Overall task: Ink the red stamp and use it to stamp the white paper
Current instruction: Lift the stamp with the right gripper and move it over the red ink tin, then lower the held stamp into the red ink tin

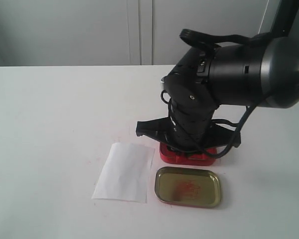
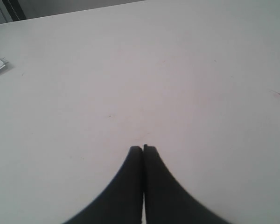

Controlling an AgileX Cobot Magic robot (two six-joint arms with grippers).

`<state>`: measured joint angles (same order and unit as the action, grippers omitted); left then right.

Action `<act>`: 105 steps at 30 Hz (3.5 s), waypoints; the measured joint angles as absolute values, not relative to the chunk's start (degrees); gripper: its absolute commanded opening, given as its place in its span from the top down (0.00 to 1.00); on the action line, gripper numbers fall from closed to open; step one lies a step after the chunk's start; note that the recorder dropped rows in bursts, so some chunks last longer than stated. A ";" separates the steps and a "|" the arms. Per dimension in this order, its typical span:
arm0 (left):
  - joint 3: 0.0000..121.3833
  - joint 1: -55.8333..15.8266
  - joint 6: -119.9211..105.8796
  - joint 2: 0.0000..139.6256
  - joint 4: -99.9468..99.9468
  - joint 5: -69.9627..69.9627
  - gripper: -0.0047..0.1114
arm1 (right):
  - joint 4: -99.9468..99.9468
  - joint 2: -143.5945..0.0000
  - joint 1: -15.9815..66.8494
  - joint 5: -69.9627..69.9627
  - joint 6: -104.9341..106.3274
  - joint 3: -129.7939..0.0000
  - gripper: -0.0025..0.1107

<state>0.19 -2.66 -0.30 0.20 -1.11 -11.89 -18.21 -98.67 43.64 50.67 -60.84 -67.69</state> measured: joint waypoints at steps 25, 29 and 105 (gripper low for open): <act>0.19 -2.66 -0.30 0.20 -1.11 -11.89 0.96 | -17.11 -98.67 33.79 51.58 -40.55 -70.85 0.98; 0.19 -2.66 -0.30 0.20 -1.11 -11.89 0.96 | -17.02 -99.81 32.03 51.72 -39.19 -71.06 0.98; 0.19 -2.66 -0.30 0.20 -1.11 -11.89 0.96 | -9.13 -115.64 26.58 53.38 -29.82 -82.72 0.98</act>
